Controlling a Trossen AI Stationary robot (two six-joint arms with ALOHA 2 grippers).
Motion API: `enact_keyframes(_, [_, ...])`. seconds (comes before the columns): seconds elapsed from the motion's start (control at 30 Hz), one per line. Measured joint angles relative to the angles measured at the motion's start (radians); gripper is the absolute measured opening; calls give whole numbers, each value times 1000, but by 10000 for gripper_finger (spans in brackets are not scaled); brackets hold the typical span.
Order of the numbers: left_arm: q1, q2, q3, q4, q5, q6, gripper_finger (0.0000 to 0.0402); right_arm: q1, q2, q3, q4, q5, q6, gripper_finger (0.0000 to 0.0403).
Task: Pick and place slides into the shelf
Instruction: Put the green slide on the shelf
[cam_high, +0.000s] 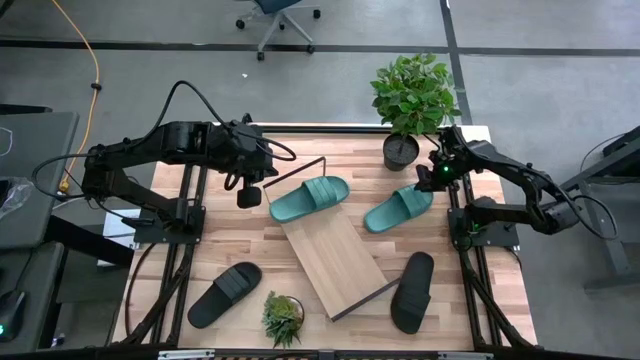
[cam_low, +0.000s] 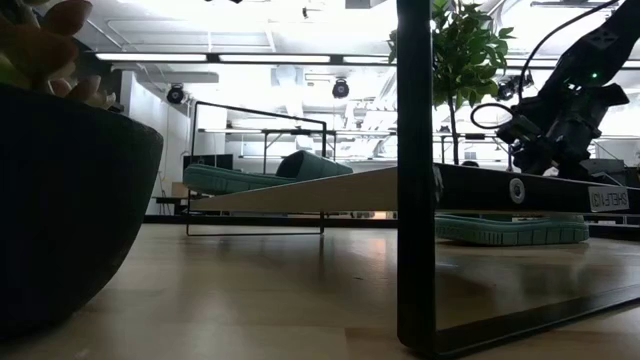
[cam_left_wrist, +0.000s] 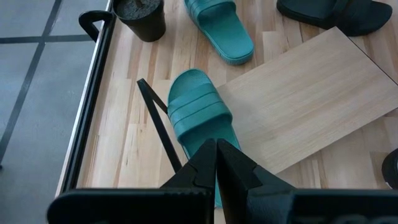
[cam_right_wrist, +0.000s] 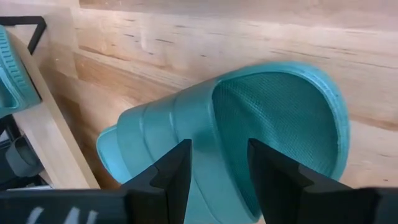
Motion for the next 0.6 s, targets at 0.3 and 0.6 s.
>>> enact_keyframes(0.3, [0,0,0,-1,0,1,3,0,55,0,9,-9,0,147])
enact_keyframes(0.6, [0,0,0,-3,4,2,3,0,97,0,19,-35,-5,147])
